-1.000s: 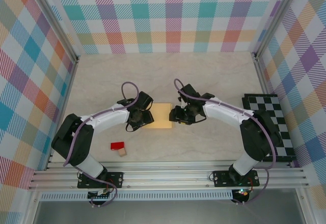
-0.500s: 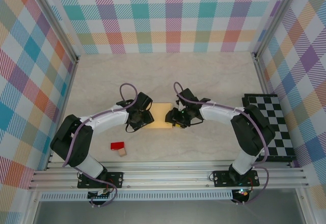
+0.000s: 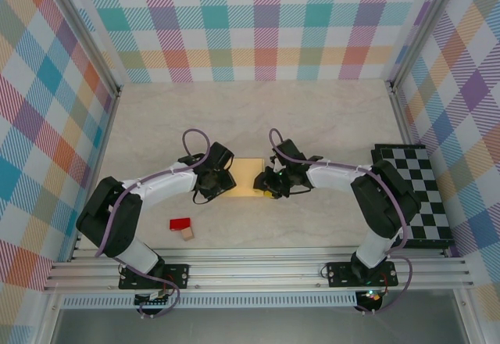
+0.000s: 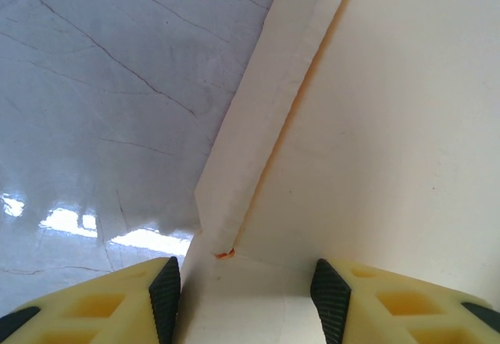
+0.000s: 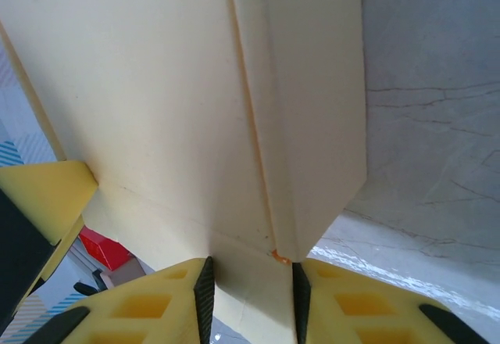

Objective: Fold the paper box

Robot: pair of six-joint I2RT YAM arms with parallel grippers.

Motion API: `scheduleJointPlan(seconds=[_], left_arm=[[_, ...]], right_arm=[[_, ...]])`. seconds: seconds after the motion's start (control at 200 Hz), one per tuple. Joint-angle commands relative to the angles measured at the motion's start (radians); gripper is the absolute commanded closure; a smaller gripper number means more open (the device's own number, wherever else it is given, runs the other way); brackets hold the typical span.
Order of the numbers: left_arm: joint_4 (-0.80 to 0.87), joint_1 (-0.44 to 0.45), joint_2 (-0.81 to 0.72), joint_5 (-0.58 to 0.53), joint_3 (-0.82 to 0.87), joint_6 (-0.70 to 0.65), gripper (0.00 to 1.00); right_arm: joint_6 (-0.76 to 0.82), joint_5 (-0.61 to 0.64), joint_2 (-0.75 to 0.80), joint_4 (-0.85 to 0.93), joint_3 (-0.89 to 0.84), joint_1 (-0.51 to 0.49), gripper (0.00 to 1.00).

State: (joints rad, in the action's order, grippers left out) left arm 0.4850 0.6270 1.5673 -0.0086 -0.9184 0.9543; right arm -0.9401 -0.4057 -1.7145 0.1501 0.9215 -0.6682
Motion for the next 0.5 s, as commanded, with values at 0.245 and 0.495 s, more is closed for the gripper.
scheduleJointPlan(seconds=[0.245, 0.495], left_arm=[[0.038, 0.017, 0.058, 0.016, 0.089, 0.04, 0.51], [0.078, 0.027, 0.085, -0.074, 0.078, 0.008, 0.52]], right_arm=[[0.109, 0.12, 0.037, 0.2, 0.068, -0.005, 0.61], [0.14, 0.131, 0.021, 0.197, 0.061, -0.005, 0.62]])
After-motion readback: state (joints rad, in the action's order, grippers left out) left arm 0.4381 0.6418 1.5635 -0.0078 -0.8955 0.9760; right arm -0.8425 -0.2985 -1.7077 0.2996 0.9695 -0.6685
